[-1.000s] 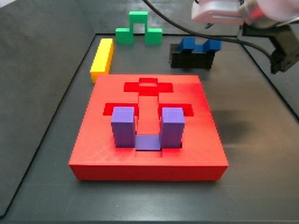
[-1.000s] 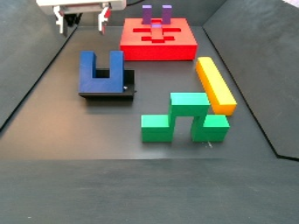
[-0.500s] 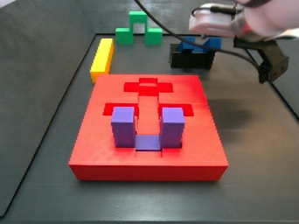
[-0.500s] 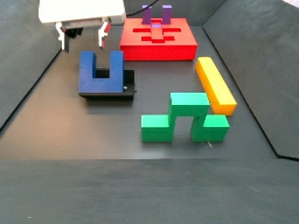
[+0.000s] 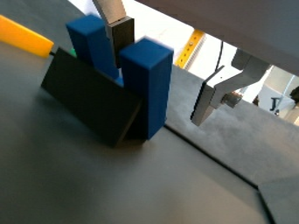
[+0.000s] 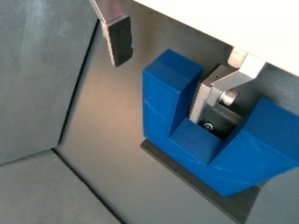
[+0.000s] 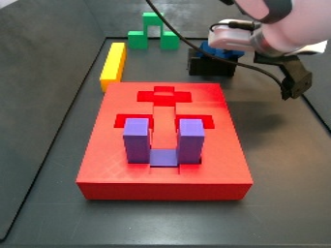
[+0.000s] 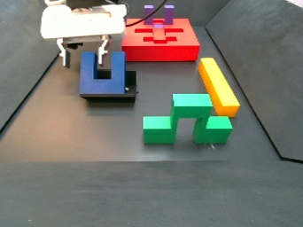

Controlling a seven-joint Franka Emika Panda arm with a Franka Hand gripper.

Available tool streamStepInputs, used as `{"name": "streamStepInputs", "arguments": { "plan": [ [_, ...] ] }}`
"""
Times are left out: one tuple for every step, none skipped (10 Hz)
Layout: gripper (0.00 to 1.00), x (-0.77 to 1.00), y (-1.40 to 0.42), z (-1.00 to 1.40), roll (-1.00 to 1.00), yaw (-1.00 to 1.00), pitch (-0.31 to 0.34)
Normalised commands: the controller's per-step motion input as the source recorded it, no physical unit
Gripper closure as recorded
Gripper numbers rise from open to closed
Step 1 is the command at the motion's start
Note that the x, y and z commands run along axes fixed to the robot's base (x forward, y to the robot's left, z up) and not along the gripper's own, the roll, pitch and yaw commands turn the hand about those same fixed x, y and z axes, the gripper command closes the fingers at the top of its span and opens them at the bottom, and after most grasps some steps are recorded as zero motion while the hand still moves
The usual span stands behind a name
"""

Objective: Pick up the blue object. Move up. Place the blue object on the fixture. Regrasp the blue object. Move to above the board. Insert the blue object.
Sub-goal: Regrasp the blue object.

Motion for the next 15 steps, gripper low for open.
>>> {"name": "streamStepInputs", "arguments": {
  "plan": [
    [0.00, 0.00, 0.00, 0.00, -0.01, 0.00, 0.000],
    [0.00, 0.00, 0.00, 0.00, 0.00, 0.00, 0.000],
    [1.00, 0.00, 0.00, 0.00, 0.00, 0.00, 0.000],
    [1.00, 0.00, 0.00, 0.00, 0.00, 0.00, 0.000],
    [1.00, 0.00, 0.00, 0.00, 0.00, 0.00, 0.000],
    [1.00, 0.00, 0.00, 0.00, 0.00, 0.00, 0.000],
    [1.00, 0.00, 0.00, 0.00, 0.00, 0.00, 0.000],
    [1.00, 0.00, 0.00, 0.00, 0.00, 0.00, 0.000],
    [1.00, 0.00, 0.00, 0.00, 0.00, 0.00, 0.000],
    [1.00, 0.00, 0.00, 0.00, 0.00, 0.00, 0.000],
    [1.00, 0.00, 0.00, 0.00, 0.00, 0.00, 0.000],
    [1.00, 0.00, 0.00, 0.00, 0.00, 0.00, 0.000],
    [1.00, 0.00, 0.00, 0.00, 0.00, 0.00, 0.000],
    [1.00, 0.00, 0.00, 0.00, 0.00, 0.00, 0.000],
    [1.00, 0.00, 0.00, 0.00, 0.00, 0.00, 0.000]
  ]
}}
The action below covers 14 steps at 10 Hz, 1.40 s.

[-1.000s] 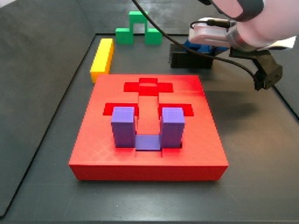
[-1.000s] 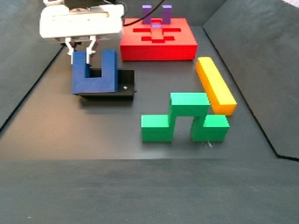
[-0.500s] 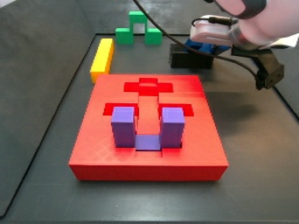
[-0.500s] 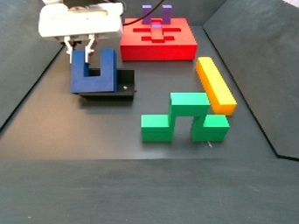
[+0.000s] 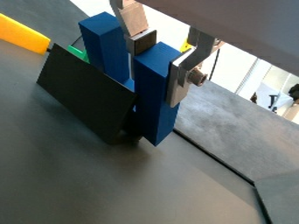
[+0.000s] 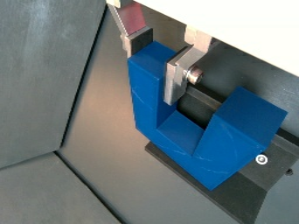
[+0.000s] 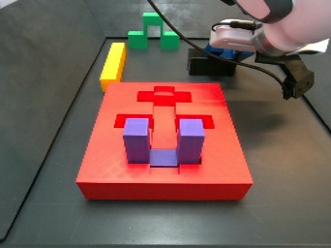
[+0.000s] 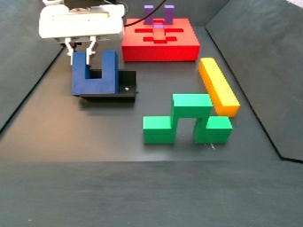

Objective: Pick up the blue object. Move up. Place the blue object on the fixture. Regrasp the blue object. Move to above the board. Insert the blue object.
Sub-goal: Regrasp the blue object, then move to above the board.

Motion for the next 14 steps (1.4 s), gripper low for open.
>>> {"name": "streamStepInputs", "arguments": {
  "plan": [
    [1.00, 0.00, 0.00, 0.00, 0.00, 0.00, 0.000],
    [1.00, 0.00, 0.00, 0.00, 0.00, 0.00, 0.000],
    [1.00, 0.00, 0.00, 0.00, 0.00, 0.00, 0.000],
    [1.00, 0.00, 0.00, 1.40, 0.00, 0.00, 0.000],
    [1.00, -0.02, 0.01, 1.40, -0.02, 0.01, 0.065],
    [1.00, -0.04, 0.02, 1.40, -0.08, -0.01, 0.069],
    [1.00, -0.05, 0.03, 1.40, -0.05, 0.02, 0.032],
    [1.00, -0.05, 0.01, 1.40, -0.02, 0.03, 0.045],
    [1.00, -0.05, 0.01, 1.40, -0.02, 0.03, 0.037],
    [1.00, -0.04, 0.03, 1.40, -0.01, 0.03, 0.026],
    [1.00, -0.04, 0.00, 1.40, -0.01, 0.03, 0.029],
    [1.00, 0.00, -0.01, 0.53, -0.02, 0.02, 0.033],
    [1.00, -1.40, -1.25, 0.26, -1.00, 0.08, 0.077],
    [1.00, -1.40, -1.23, 0.26, -1.00, 0.09, 0.055]
  ]
}}
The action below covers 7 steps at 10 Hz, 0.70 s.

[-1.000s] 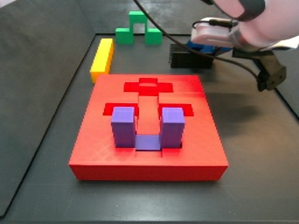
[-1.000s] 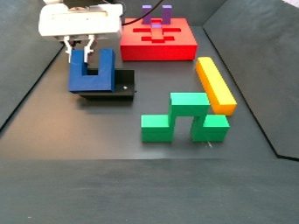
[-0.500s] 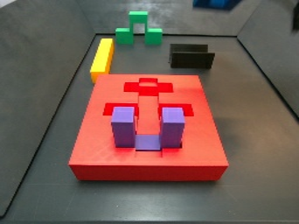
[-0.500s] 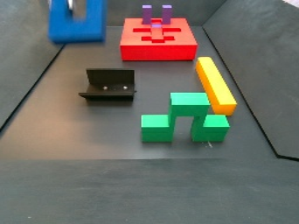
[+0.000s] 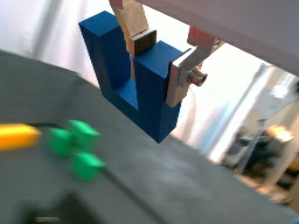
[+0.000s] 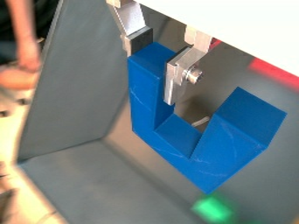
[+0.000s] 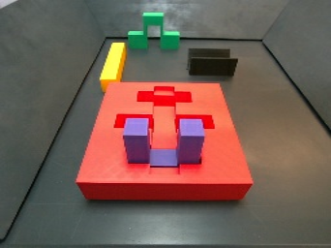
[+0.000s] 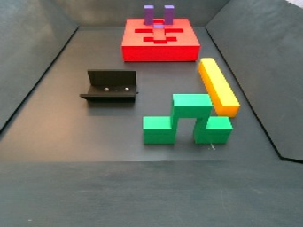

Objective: Pick up the blue object. Move up. Place the blue object on the fixture. Regrasp the blue object. Move to above the board. Insert the blue object.
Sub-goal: Move to above the board.

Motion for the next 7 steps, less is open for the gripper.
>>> {"name": "streamStepInputs", "arguments": {
  "plan": [
    [1.00, -1.40, -1.13, 0.23, -1.00, 0.10, 0.011],
    [1.00, -1.40, -1.07, 0.20, -1.00, 0.10, -0.013],
    [1.00, -1.40, -1.07, 0.22, -1.00, 0.11, -0.030],
    [1.00, -1.40, -1.05, 0.20, -1.00, 0.11, -0.047],
    [1.00, -1.40, -1.00, 0.18, -1.00, 0.11, -0.065],
    [1.00, -0.78, -0.52, 0.10, -1.00, 0.11, -0.083],
    [1.00, -0.33, -0.17, 0.03, -1.00, 0.10, -0.099]
  ]
}}
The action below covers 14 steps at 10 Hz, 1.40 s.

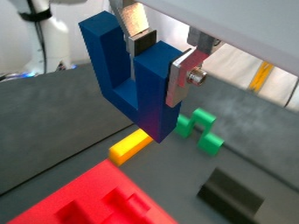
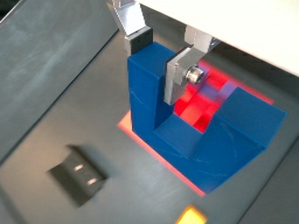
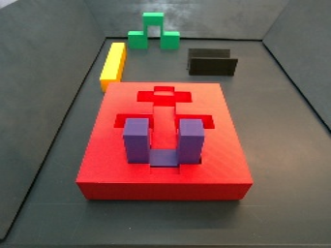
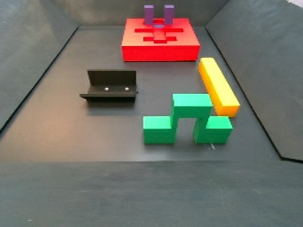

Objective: Pick up the blue object. Move up. Place the blue object on the fixture. Regrasp the blue object. Move to above the board. Insert the blue object.
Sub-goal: Move to above the board, then insert the blue object.

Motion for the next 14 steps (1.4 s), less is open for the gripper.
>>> {"name": "streamStepInputs", "arguments": {
  "plan": [
    [1.00, -0.17, -0.09, 0.01, -1.00, 0.08, -0.079],
    [1.00, -0.10, -0.05, 0.02, -1.00, 0.07, -0.082],
    [1.00, -0.09, -0.03, 0.00, -0.80, 0.04, -0.085],
    [1.00, -0.07, 0.01, 0.01, -0.45, 0.02, -0.080],
    [1.00, -0.07, 0.02, 0.00, -0.33, 0.01, -0.077],
    [1.00, 0.14, 0.00, -0.19, -0.04, 0.00, -0.036],
    [1.00, 0.15, 0.00, -0.20, -0.04, 0.00, -0.044],
    [1.00, 0.38, 0.00, -0.27, -0.04, 0.00, -0.066],
    [1.00, 0.71, 0.09, -0.41, -0.07, 0.03, -0.203],
    [1.00, 0.81, 0.08, -0.41, -0.06, 0.02, -0.211],
    [1.00, 0.69, 0.07, -0.50, -0.03, 0.04, -0.174],
    [1.00, 0.64, 0.13, -0.63, -0.03, 0.15, -0.024],
    [1.00, 0.58, 0.15, -0.71, -0.05, 0.16, 0.000],
    [1.00, 0.55, 0.22, -0.71, -0.04, 0.18, 0.000]
  ]
}}
